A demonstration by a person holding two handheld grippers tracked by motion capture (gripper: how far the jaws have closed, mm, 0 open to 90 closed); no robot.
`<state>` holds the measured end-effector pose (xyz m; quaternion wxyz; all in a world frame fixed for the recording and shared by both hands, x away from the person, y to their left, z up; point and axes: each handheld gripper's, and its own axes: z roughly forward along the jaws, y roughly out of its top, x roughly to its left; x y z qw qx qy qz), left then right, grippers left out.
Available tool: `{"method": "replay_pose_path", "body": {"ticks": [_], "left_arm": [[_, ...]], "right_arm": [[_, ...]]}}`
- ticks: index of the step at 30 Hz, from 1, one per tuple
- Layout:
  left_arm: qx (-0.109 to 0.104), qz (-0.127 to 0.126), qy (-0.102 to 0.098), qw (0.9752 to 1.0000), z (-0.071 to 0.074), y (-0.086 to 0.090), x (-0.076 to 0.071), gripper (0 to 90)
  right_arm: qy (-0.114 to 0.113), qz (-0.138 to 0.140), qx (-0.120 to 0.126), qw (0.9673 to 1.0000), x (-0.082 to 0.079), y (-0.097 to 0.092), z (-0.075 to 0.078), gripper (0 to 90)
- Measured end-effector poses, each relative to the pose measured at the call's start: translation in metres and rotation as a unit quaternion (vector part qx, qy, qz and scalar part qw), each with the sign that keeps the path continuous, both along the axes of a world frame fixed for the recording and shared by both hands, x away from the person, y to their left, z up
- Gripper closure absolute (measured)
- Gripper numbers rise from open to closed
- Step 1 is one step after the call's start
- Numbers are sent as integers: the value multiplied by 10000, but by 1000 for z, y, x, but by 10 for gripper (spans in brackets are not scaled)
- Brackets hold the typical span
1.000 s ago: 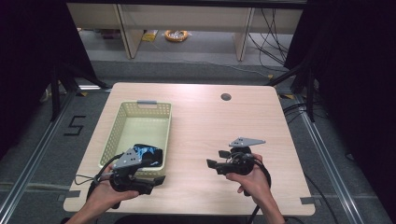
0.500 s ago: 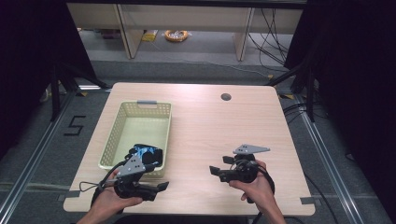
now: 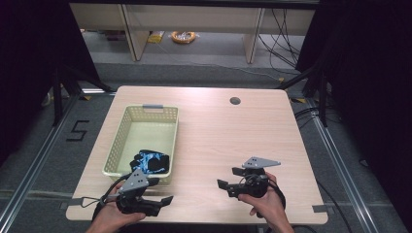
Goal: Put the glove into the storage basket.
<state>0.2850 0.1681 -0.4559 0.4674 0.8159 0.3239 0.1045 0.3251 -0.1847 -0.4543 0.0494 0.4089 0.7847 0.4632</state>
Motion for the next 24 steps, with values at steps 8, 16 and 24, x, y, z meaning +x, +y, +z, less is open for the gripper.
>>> {"method": "replay_pose_path", "body": {"ticks": [8,16,24], "left_arm": [[-47,-42,58,10000,-9,1,-8,211],[57,-20,138,9999,-22,8,-13,198],[272,-130,136,9995,-36,10,-17,200]], "right_arm": [[39,14,59,10000,-9,-2,-8,212],[-58,93,-84,9999,-16,-8,-20,200],[-9,130,-256,9996,-30,-5,-24,195]]}}
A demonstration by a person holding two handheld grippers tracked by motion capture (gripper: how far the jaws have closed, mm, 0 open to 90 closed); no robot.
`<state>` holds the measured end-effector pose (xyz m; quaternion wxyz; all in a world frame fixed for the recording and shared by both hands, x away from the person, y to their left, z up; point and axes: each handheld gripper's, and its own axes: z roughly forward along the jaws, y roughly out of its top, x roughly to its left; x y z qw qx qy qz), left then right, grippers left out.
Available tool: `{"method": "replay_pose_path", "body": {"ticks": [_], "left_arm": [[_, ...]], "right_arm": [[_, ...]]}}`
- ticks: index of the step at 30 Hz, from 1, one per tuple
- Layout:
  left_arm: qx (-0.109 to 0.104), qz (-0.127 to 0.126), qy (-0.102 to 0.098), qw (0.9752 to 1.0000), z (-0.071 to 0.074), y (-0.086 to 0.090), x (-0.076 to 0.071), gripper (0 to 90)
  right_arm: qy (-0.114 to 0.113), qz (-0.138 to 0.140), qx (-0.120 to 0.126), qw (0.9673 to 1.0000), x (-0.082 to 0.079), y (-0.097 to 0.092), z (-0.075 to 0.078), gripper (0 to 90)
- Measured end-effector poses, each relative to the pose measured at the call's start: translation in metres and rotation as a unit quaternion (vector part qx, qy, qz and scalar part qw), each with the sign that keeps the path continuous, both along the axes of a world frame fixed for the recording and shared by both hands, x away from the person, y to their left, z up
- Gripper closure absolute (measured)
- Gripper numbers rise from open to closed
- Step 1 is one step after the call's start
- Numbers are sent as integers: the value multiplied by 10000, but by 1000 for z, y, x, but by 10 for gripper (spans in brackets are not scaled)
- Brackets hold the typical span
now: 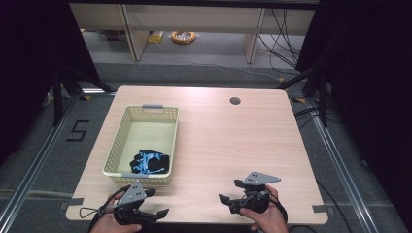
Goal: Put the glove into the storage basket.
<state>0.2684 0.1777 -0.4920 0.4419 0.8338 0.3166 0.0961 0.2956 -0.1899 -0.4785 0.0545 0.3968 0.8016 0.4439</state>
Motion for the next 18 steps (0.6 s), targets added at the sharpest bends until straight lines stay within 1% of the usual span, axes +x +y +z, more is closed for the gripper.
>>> {"method": "replay_pose_path", "body": {"ticks": [1,2,3,4,5,6,7,8,9,10,11,12,13,14,15,16,18], "left_arm": [[64,-16,48,10000,-1,1,0,201],[-37,45,94,9999,-4,-1,-2,201],[40,56,145,9999,-6,-1,-3,201],[172,-85,100,9998,-6,0,-3,201],[104,33,203,9997,-9,-2,-5,202],[162,-59,189,9997,-11,-1,-5,202],[120,0,257,9996,-12,-3,-7,202],[298,-120,194,9993,-12,-2,-7,202],[218,-18,282,9994,-14,-4,-8,202],[268,-98,245,9993,-13,-3,-9,202],[291,-121,156,9994,-13,-3,-9,202],[177,-5,256,9995,-14,-5,-10,202],[241,-66,260,9994,-14,-3,-11,202],[119,28,274,9996,-15,-5,-12,202],[201,-60,201,9996,-15,-4,-12,201],[195,-58,216,9996,-15,-4,-12,202],[186,-58,218,9996,-15,-4,-13,201]], "right_arm": [[-98,70,-19,9999,0,0,-2,195],[-95,100,-44,9999,-1,0,-2,194],[-117,93,-77,9999,-2,0,-3,194],[-103,119,-84,9998,-3,-1,-4,194],[-108,115,-69,9999,-5,-1,-5,193],[-79,88,-184,9998,-7,-1,-5,193],[-65,114,-170,9998,-8,-1,-6,192],[-79,80,-256,9996,-10,-2,-7,192],[-32,130,-238,9996,-11,-2,-9,190],[-66,67,-326,9994,-13,-2,-9,189],[-81,77,-368,9993,-14,-3,-11,189],[-63,90,-442,9990,-15,-3,-11,189],[-10,95,-375,9993,-17,-3,-13,190],[28,95,-463,9989,-19,-4,-12,189],[-33,55,-511,9987,-21,-4,-13,189],[-20,109,-580,9983,-22,-6,-14,189],[32,83,-639,9979,-24,-7,-15,187]]}}
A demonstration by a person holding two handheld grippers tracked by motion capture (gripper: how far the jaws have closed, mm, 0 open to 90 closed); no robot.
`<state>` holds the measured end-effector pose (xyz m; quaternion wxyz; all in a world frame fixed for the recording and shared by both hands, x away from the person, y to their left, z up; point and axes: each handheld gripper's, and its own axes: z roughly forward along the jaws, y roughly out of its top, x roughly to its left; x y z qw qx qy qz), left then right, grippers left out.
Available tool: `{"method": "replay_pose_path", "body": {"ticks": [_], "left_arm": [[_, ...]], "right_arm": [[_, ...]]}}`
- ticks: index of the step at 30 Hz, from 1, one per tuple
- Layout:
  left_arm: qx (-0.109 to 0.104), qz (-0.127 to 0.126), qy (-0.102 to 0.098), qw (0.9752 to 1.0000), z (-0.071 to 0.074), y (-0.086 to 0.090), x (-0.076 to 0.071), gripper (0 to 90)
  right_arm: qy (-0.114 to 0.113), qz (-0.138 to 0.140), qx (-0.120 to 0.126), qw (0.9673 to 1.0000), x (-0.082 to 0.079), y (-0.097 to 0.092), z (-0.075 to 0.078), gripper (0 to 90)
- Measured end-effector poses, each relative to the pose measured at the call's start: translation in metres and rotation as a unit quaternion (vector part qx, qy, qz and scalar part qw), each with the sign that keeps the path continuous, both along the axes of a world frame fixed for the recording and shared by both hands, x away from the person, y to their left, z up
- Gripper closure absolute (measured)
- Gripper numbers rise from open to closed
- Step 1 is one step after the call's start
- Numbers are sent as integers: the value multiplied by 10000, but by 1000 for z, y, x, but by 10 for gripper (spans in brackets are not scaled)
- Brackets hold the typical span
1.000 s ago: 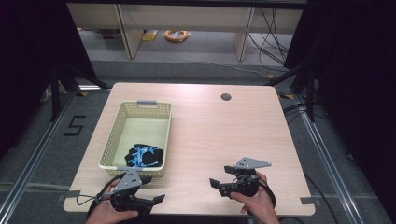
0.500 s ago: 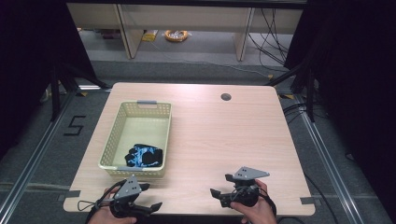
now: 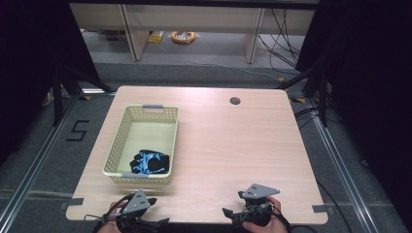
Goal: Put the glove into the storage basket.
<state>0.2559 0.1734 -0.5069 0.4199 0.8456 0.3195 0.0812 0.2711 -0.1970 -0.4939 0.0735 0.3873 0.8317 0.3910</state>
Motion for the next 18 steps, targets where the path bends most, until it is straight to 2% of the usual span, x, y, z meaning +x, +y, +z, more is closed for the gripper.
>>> {"method": "replay_pose_path", "body": {"ticks": [1,2,4,5,7,8,9,10,11,12,13,14,15,16,17,18], "left_arm": [[-4,-1,2,10000,0,0,0,201],[104,-85,-8,9999,1,1,1,202],[28,-19,-5,10000,0,0,0,202],[2,6,0,10000,0,0,0,202],[-19,19,-37,10000,-1,0,1,202],[23,19,-13,10000,0,1,1,202],[124,30,39,9999,0,2,2,202],[48,61,60,10000,-1,1,1,202],[104,20,2,9999,0,2,3,202],[-1,55,18,10000,-2,1,3,202],[129,71,67,9999,-1,2,3,203],[97,21,35,9999,-1,3,4,203],[-53,145,31,9999,-3,1,4,203],[50,113,43,9999,-2,2,5,203],[-15,164,98,9998,-2,2,4,203],[85,116,9,9999,-1,4,6,203]], "right_arm": [[33,79,54,9999,0,0,-2,187],[-4,16,-17,10000,-1,-1,-2,187],[-30,9,-99,9999,-2,-1,-4,188],[88,-40,-68,9999,-4,0,-3,188],[-2,130,-41,9999,-2,0,-5,187],[2,103,-65,9999,-2,0,-4,187],[66,-38,-46,10000,-4,2,-4,187],[-18,43,-114,9999,-3,0,-4,187],[-10,45,-112,9999,-3,1,-4,187],[-9,43,-121,9999,-3,1,-4,187],[-38,53,-142,9999,-2,1,-4,187],[-31,59,-143,9999,-2,1,-4,186],[62,204,-91,9997,0,0,-5,186],[68,198,-94,9997,0,0,-5,186],[56,205,-98,9997,0,0,-6,186],[69,148,-87,9998,-1,0,-6,186]]}}
